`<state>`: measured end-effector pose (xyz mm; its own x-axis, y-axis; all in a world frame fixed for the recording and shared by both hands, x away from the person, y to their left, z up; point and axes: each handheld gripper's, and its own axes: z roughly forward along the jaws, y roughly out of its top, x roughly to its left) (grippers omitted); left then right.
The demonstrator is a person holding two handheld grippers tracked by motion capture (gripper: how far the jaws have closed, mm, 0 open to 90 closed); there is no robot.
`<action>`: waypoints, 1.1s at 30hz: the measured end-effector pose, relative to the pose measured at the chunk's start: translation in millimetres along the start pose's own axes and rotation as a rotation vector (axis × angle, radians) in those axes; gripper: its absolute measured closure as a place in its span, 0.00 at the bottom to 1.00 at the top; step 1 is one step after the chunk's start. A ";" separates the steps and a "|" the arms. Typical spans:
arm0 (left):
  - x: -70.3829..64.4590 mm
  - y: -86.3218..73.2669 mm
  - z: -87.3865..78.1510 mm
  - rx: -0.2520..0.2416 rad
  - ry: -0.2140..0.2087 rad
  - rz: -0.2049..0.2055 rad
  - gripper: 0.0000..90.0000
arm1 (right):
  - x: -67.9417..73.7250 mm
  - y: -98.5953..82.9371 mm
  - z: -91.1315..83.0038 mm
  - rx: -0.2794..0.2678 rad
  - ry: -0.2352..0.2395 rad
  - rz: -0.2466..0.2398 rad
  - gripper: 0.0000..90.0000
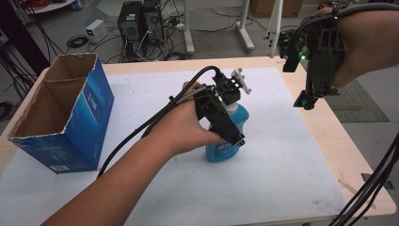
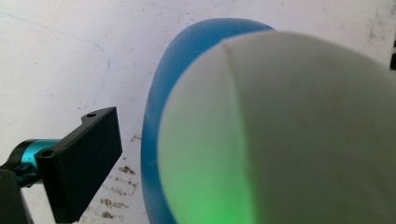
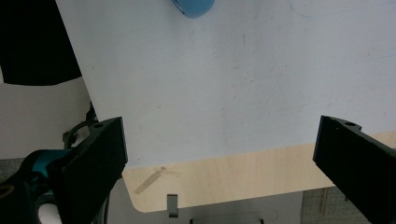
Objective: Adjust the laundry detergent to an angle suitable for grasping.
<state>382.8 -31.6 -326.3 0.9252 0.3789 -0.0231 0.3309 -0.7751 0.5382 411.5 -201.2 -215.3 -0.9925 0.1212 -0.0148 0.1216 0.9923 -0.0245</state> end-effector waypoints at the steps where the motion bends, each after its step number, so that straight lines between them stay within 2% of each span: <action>1: -0.7 -0.1 0.9 -0.008 0.001 -0.006 0.05 | 0.0 0.1 0.4 0.000 -0.001 0.002 0.02; 5: -0.6 0.6 2.2 -0.010 0.020 0.007 0.07 | -0.9 -0.4 1.5 -0.004 0.001 -0.008 0.02; 7: -0.7 0.9 2.3 -0.009 0.022 0.013 0.10 | -0.2 -0.7 1.4 0.000 0.002 0.005 0.02; 19: -1.6 1.7 4.6 -0.011 0.032 0.027 0.18 | -1.4 -2.6 3.6 -0.002 0.005 0.001 0.02; 29: -1.6 2.1 5.6 -0.009 0.042 0.031 0.21 | -1.7 -2.2 4.2 0.000 0.008 0.002 0.02; 30: -3.4 1.8 7.0 -0.029 0.038 0.010 0.22 | -1.4 -1.9 4.4 0.000 0.006 0.004 0.02; 33: -4.2 1.6 7.4 -0.035 0.039 0.005 0.22 | -1.6 -1.7 4.6 -0.001 0.007 0.003 0.02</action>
<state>380.8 -38.2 -331.6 0.9185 0.3952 0.0122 0.3191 -0.7591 0.5674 412.9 -203.2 -219.9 -0.9922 0.1245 -0.0082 0.1247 0.9919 -0.0238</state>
